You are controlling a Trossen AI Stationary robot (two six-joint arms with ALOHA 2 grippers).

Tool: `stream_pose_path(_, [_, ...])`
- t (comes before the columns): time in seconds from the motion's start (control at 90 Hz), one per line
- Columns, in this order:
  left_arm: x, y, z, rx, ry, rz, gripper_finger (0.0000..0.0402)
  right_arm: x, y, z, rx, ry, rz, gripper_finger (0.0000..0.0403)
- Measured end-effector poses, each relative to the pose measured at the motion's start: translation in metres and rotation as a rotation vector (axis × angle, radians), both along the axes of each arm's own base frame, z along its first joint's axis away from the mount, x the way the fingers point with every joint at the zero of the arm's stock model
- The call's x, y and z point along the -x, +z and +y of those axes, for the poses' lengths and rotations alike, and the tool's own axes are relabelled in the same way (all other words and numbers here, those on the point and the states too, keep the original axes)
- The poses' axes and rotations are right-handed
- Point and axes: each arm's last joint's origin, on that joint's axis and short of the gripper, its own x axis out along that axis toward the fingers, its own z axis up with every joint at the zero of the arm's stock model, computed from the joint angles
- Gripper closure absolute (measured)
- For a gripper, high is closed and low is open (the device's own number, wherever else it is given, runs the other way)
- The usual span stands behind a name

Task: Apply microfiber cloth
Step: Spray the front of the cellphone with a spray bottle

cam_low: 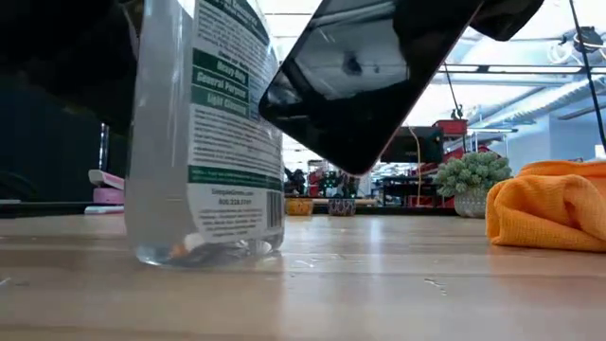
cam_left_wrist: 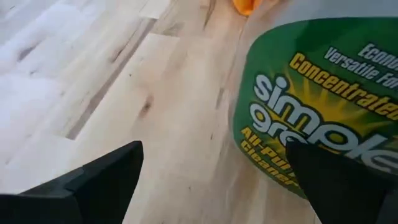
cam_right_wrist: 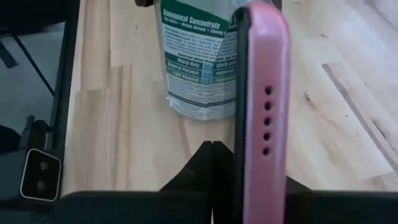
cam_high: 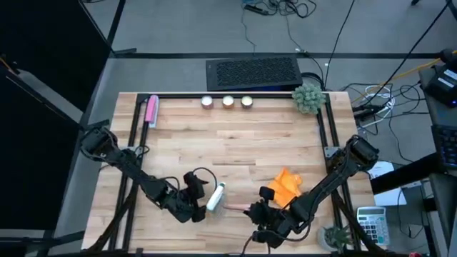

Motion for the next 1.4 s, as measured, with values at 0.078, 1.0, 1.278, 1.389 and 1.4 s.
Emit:
stream_pose_path(0.078, [0.002,0.002,-0.002,0.01,-0.016,0.003,0.0016,0.002,0.0,0.003,0.0,0.003,-0.007,0.0394])
stream_pose_path(1.0, [0.028,0.125,0.016,0.062,-0.344,-0.365,0.0016,0.039,0.089,-0.007,0.12,0.005,-0.297,0.0394])
stream_pose_path(1.278, [0.016,0.123,0.012,0.094,-0.411,-0.416,0.0016,0.049,0.096,0.008,0.111,0.018,-0.368,0.0394])
stream_pose_path(1.389, [0.016,0.125,0.011,0.084,-0.417,-0.435,0.0016,0.05,0.098,0.01,0.111,0.019,-0.384,0.0394])
stream_pose_path(1.4, [0.015,0.125,0.011,0.084,-0.417,-0.436,0.0016,0.05,0.098,0.01,0.111,0.019,-0.385,0.0394])
